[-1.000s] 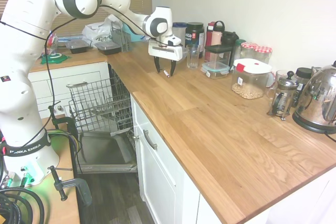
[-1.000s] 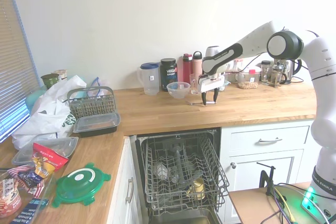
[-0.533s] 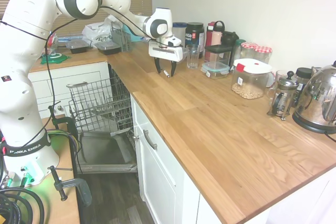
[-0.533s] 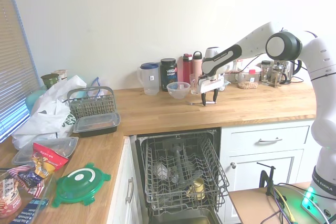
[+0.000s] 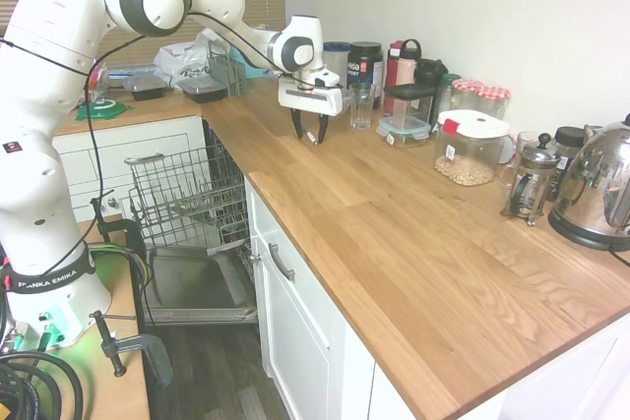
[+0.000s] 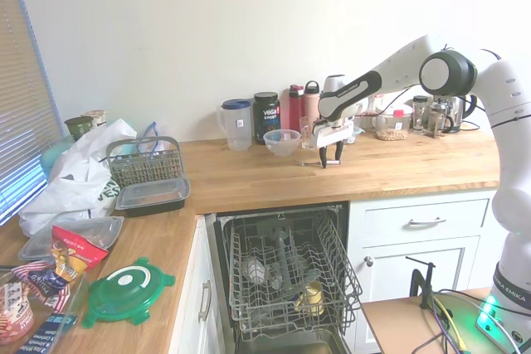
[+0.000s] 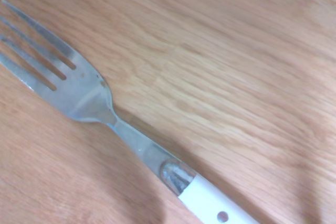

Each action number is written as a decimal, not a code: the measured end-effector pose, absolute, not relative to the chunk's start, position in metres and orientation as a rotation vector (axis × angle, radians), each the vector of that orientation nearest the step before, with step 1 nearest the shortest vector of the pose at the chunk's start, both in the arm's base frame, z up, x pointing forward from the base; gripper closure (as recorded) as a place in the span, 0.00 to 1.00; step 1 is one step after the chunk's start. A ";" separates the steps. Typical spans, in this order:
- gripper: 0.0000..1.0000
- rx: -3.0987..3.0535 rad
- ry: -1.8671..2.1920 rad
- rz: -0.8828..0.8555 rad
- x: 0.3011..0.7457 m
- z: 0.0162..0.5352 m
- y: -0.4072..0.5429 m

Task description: Put the fork in the dishwasher

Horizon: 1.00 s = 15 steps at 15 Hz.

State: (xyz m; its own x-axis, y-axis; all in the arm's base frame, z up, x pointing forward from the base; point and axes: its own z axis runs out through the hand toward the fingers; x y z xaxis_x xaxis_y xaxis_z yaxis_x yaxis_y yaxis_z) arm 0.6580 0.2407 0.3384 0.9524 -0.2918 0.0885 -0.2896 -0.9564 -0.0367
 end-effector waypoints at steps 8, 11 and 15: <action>1.00 -3.080 0.452 -0.158 0.658 0.338 0.244; 1.00 -3.079 0.453 -0.162 0.658 0.338 0.244; 1.00 -3.065 0.459 -0.186 0.658 0.340 0.247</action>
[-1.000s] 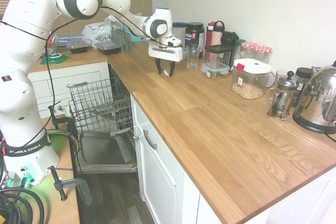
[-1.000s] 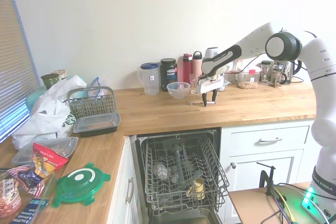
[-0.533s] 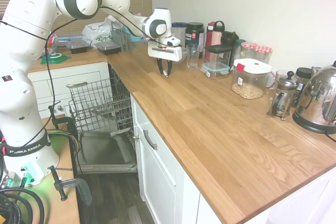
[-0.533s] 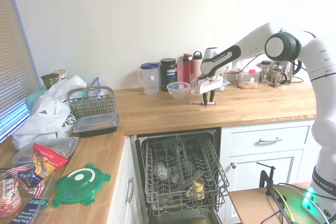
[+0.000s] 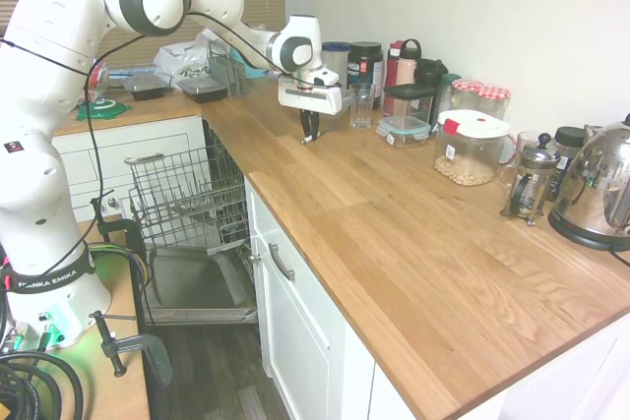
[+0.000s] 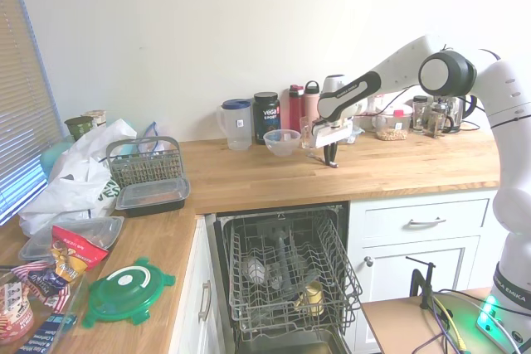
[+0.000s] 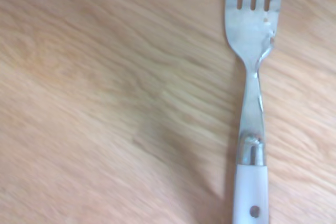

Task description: Put the fork in the dishwasher

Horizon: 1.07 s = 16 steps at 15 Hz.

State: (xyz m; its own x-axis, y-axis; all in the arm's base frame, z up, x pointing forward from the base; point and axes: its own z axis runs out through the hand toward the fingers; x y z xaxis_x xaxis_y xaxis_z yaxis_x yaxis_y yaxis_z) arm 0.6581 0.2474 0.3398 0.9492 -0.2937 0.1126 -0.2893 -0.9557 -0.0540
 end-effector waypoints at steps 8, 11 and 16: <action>1.00 -3.003 0.567 -0.302 0.579 0.374 0.255; 1.00 -2.999 0.555 -0.390 0.520 0.412 0.267; 1.00 -3.056 0.385 -0.622 0.354 0.449 0.362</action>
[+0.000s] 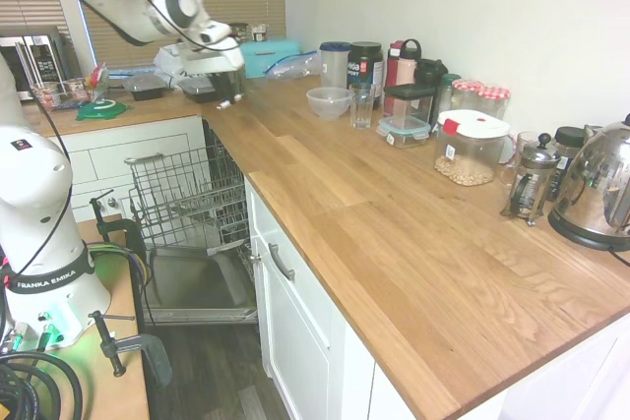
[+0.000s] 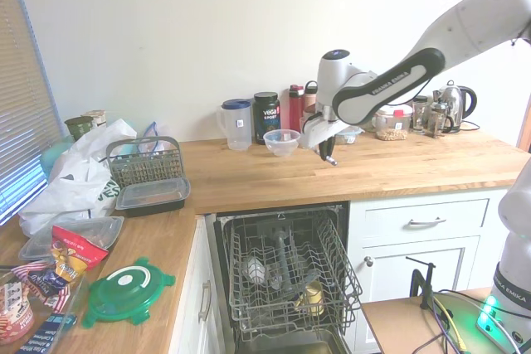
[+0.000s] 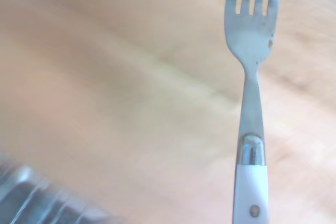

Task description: Put the fork in the dishwasher

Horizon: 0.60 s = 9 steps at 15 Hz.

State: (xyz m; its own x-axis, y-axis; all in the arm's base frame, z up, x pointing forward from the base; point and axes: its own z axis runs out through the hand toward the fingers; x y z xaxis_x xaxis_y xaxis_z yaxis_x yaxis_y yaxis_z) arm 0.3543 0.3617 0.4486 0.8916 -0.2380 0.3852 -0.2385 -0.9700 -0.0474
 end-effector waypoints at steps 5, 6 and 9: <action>1.00 2.926 -0.210 0.712 0.258 0.387 0.417; 1.00 2.901 -0.193 0.709 0.254 0.365 0.419; 1.00 2.850 -0.135 0.701 0.239 0.300 0.429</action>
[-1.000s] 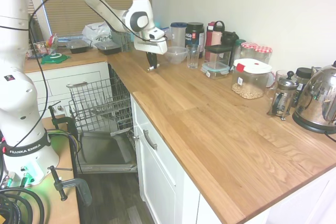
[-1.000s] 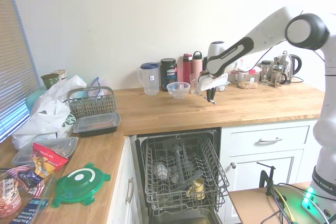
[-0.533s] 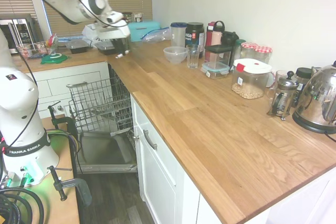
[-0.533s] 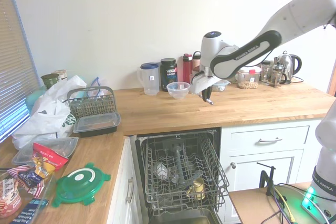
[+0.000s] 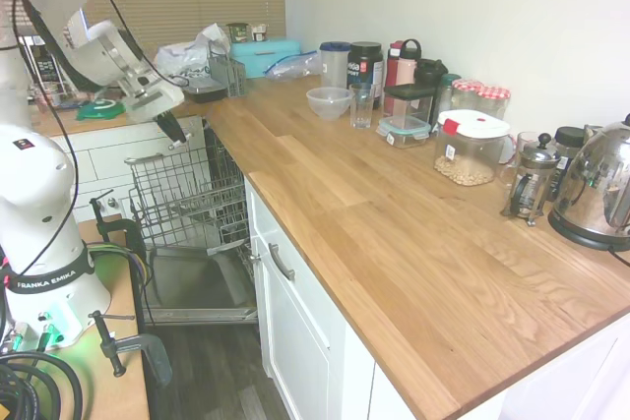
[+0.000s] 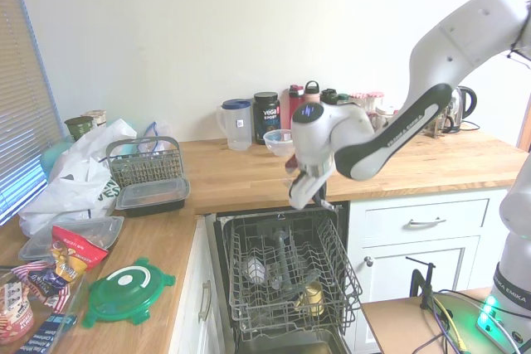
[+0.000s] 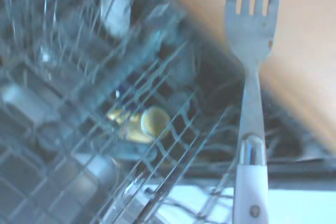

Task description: Put the fork in the dishwasher

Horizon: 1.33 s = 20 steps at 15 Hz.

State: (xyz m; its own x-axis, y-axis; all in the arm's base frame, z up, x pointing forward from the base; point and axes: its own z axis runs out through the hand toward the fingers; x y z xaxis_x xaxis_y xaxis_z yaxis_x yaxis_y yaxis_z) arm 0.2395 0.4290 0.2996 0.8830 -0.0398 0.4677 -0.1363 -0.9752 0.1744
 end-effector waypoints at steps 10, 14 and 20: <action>1.00 2.713 -0.089 0.658 0.289 0.175 0.469; 0.00 2.644 -0.052 0.663 0.302 0.122 0.492; 0.00 2.628 -0.027 0.668 0.302 0.113 0.507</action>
